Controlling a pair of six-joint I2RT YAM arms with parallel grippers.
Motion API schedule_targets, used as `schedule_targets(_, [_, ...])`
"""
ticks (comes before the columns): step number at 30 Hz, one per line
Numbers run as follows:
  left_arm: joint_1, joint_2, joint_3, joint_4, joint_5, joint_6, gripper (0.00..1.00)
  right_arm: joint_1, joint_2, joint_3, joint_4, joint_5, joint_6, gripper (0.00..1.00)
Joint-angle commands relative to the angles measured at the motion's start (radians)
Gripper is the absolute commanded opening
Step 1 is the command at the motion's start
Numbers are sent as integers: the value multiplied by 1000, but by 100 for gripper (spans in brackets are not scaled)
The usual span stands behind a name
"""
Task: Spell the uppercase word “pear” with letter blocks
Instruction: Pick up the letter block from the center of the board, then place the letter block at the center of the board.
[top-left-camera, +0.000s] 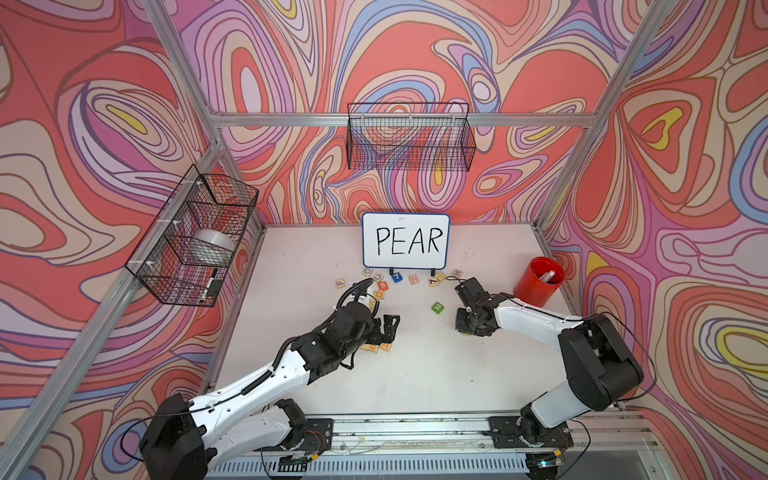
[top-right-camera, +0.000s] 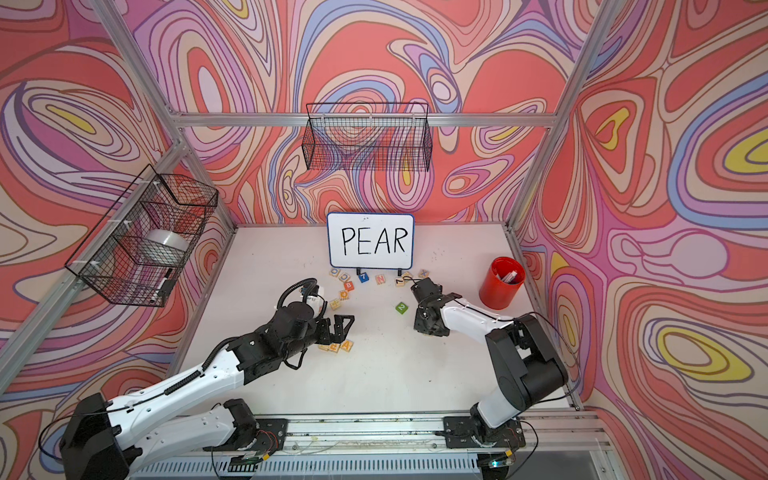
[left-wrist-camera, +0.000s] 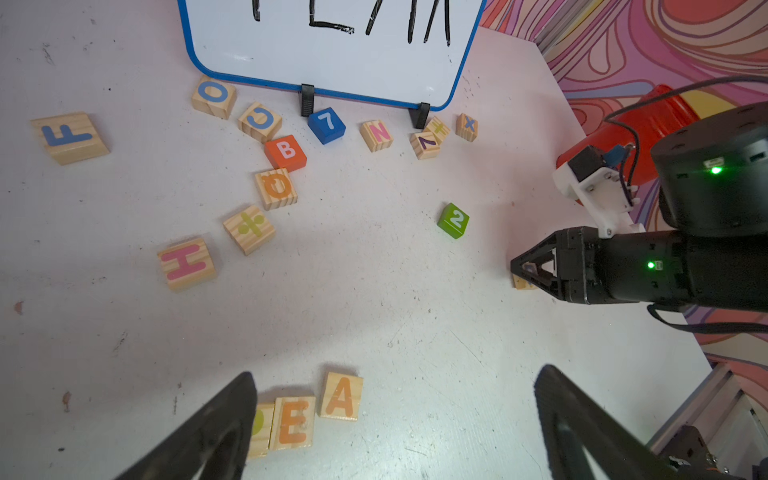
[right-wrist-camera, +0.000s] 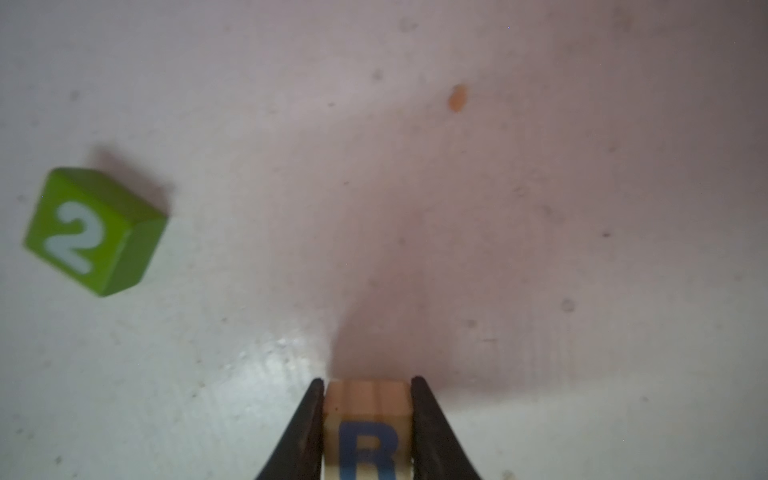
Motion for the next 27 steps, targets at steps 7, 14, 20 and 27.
schedule_targets(7, [-2,-145,-46,-214,-146,-65,100,246,64,129,29,28,174,25])
schedule_targets(14, [-2,-279,-70,-367,-216,-104,100,392,182,189,75,27,267,25])
schedule_targets(20, [-2,-354,-83,-426,-225,-116,100,473,273,245,71,50,321,25])
schedule_targets(27, [-2,-407,-92,-466,-223,-125,100,504,307,261,91,43,367,26])
